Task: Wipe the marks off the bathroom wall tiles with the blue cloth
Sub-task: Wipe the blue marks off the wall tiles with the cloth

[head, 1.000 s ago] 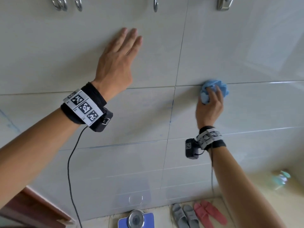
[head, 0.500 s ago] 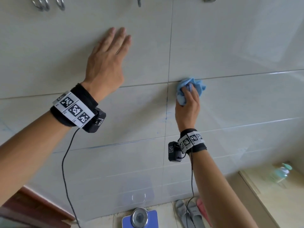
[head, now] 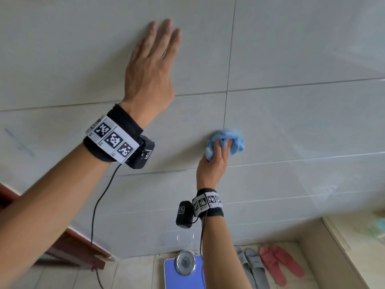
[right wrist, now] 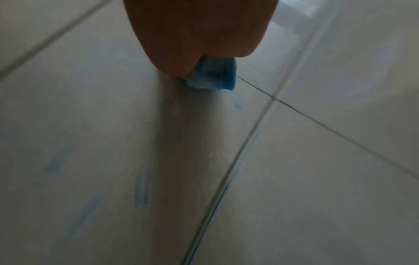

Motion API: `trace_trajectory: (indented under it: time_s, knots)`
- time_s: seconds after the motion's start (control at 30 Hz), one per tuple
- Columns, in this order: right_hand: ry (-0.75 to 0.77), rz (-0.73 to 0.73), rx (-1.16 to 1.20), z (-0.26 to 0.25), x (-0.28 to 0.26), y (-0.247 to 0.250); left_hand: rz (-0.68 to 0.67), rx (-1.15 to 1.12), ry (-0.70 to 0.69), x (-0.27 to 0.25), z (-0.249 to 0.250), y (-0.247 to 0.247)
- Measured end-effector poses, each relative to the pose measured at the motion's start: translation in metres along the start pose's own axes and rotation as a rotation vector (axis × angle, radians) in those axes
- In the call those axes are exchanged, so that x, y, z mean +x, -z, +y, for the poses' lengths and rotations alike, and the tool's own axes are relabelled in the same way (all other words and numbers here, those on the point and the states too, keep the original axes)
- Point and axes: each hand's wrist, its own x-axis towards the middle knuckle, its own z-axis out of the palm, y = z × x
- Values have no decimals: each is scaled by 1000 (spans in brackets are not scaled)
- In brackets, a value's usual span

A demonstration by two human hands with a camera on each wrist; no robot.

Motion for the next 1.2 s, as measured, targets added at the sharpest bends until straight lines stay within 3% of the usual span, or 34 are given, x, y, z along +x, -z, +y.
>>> trace_trajectory:
  time_s: [0.17,0.23,0.3,0.57,0.67,0.73,0.87,1.0,1.1,1.2]
  knots:
    - [-865,7,344,13,-45,-3,16,15,-21,-2,-3,-5]
    - [-1024,13,414,13,-42,-5,20,14,-36,-2,-5,-7]
    - [-984,49,409,4,-34,-9,23,8,-39,-2,-7,-8]
    - [-216,48,280,-58,11,-19,16,-30,-60,-2,-10,-8]
    - [-72,127,243,-55,30,-17,19,-47,-63,0,-12,-8]
    - [-114,211,204,-50,33,-22,29,-56,-72,-1,-12,-8]
    - [-530,413,221,-20,31,-30,25,-77,-90,1,-17,-10]
    - [-795,414,302,9,25,-15,16,-88,-110,1,-19,-13]
    - [-666,437,291,-10,38,-16,33,-102,-90,0,-19,-16]
    - [-265,397,227,-54,61,-16,47,-118,-58,-1,-11,-17]
